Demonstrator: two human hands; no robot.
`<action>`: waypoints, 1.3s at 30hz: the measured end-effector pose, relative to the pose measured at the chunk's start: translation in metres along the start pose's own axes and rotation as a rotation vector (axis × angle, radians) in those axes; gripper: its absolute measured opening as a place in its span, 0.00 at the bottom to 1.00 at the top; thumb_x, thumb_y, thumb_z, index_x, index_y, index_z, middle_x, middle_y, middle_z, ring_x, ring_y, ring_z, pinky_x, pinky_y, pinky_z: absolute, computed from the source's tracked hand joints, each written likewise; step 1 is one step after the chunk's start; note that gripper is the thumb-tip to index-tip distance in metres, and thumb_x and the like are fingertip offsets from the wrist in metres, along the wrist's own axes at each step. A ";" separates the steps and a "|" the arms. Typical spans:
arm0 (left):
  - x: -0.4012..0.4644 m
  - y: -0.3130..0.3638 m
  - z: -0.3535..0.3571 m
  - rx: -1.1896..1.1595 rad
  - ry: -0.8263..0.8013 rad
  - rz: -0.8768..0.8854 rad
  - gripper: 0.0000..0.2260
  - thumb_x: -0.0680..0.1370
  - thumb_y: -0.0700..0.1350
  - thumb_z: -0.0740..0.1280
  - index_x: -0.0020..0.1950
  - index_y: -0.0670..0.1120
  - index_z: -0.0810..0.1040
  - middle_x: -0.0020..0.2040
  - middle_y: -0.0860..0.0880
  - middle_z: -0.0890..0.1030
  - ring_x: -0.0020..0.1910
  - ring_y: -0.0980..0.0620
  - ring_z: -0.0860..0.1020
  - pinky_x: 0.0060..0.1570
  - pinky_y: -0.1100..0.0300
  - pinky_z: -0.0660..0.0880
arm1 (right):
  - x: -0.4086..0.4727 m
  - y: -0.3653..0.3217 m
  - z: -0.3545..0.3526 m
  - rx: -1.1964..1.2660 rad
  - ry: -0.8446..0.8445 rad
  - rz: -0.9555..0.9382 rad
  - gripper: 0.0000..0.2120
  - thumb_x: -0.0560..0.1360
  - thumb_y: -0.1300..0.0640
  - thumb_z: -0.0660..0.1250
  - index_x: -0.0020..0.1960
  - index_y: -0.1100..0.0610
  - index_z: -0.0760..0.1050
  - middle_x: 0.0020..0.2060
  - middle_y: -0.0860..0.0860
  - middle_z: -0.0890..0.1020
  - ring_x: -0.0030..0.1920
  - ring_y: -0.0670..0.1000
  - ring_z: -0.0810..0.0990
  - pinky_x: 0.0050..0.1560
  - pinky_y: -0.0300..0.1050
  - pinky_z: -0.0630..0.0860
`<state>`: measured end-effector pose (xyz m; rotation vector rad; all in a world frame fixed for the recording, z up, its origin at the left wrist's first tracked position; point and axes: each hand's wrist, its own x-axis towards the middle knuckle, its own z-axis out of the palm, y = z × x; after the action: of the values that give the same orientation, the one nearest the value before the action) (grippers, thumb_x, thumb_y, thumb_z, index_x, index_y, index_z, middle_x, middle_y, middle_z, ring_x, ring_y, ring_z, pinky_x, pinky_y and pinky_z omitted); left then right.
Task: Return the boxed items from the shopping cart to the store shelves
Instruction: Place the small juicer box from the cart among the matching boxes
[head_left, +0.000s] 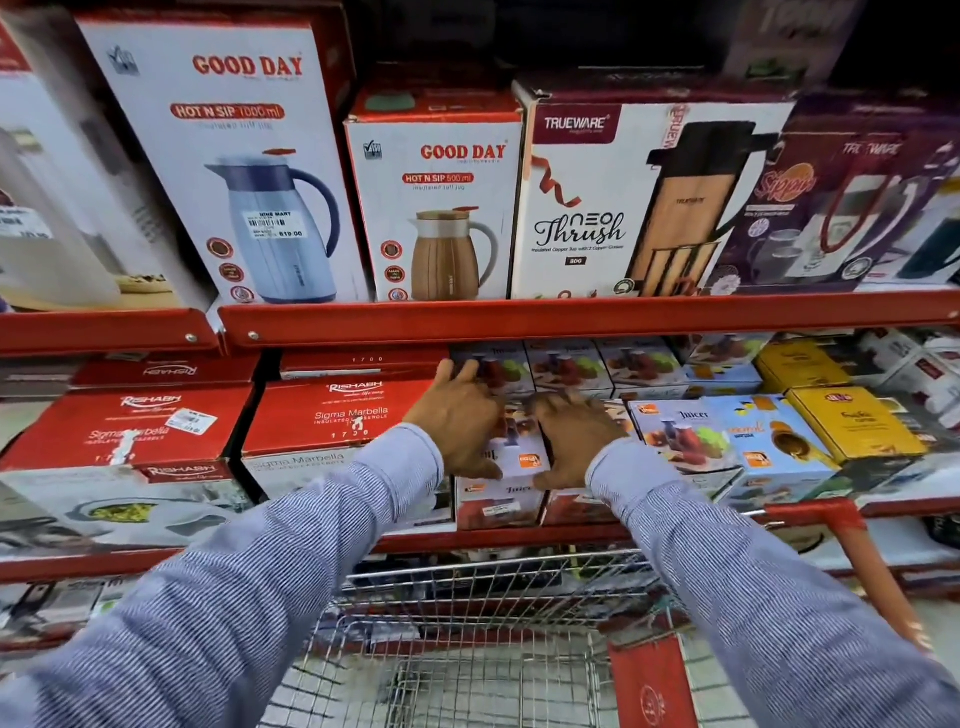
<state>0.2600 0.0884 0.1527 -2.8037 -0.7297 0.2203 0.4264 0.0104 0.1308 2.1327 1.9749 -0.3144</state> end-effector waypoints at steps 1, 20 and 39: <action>0.006 -0.001 0.004 0.026 -0.057 0.018 0.34 0.63 0.71 0.67 0.57 0.47 0.79 0.57 0.46 0.82 0.63 0.41 0.68 0.64 0.39 0.61 | 0.006 0.002 -0.002 -0.017 -0.015 -0.020 0.50 0.61 0.37 0.74 0.73 0.58 0.57 0.71 0.57 0.68 0.70 0.61 0.66 0.69 0.61 0.65; 0.024 0.007 0.014 0.028 -0.175 0.057 0.46 0.59 0.70 0.73 0.70 0.48 0.68 0.59 0.41 0.81 0.67 0.37 0.66 0.67 0.36 0.57 | 0.018 0.019 0.004 -0.099 0.029 -0.115 0.57 0.53 0.28 0.72 0.74 0.54 0.60 0.73 0.54 0.65 0.74 0.60 0.60 0.72 0.70 0.52; -0.176 -0.003 0.111 -1.117 0.393 -0.983 0.19 0.69 0.50 0.77 0.57 0.48 0.80 0.51 0.50 0.85 0.49 0.46 0.84 0.47 0.56 0.78 | -0.035 -0.082 0.046 1.145 0.327 0.120 0.39 0.71 0.55 0.73 0.76 0.52 0.59 0.74 0.49 0.68 0.72 0.50 0.69 0.68 0.44 0.70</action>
<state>0.0836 0.0248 0.0622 -2.6067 -2.4942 -1.1804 0.3414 -0.0303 0.0960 3.0752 2.0429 -1.4360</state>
